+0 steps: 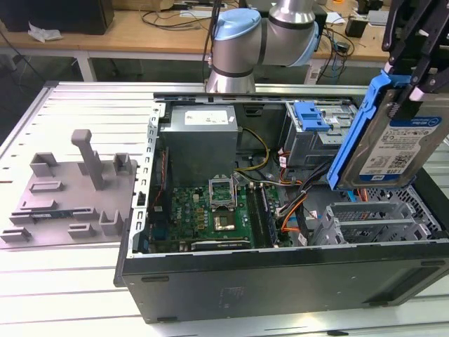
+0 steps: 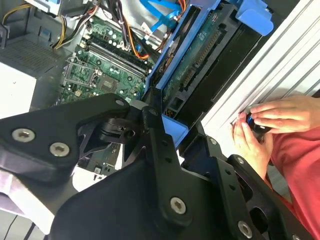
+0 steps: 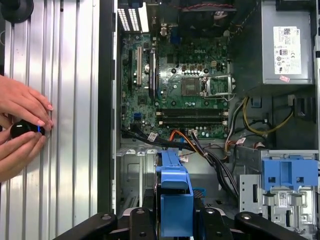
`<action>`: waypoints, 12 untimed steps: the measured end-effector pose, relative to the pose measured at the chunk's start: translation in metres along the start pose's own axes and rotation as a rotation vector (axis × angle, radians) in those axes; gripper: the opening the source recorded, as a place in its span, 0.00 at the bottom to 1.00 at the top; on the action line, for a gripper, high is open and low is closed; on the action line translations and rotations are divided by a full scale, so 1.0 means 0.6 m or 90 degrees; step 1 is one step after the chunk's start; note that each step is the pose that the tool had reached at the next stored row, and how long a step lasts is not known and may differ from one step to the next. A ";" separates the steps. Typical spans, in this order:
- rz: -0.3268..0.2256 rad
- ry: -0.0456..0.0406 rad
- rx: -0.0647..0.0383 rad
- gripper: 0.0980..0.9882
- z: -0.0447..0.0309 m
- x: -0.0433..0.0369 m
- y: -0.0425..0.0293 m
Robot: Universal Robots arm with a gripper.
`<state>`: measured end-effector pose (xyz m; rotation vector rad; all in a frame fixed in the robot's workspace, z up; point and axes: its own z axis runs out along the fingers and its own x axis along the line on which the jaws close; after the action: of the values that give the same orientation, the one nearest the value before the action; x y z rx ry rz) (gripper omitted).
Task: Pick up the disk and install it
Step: 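Insert the disk into the insertion slot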
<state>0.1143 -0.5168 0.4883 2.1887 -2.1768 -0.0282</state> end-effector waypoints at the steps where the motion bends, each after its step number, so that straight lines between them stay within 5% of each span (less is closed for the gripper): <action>1: 0.000 0.0000 0.000 0.30 0.000 0.000 -0.002; 12: 0.000 0.0002 0.003 0.30 0.004 0.001 -0.011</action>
<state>0.1206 -0.5173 0.4859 2.1903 -2.1794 -0.0232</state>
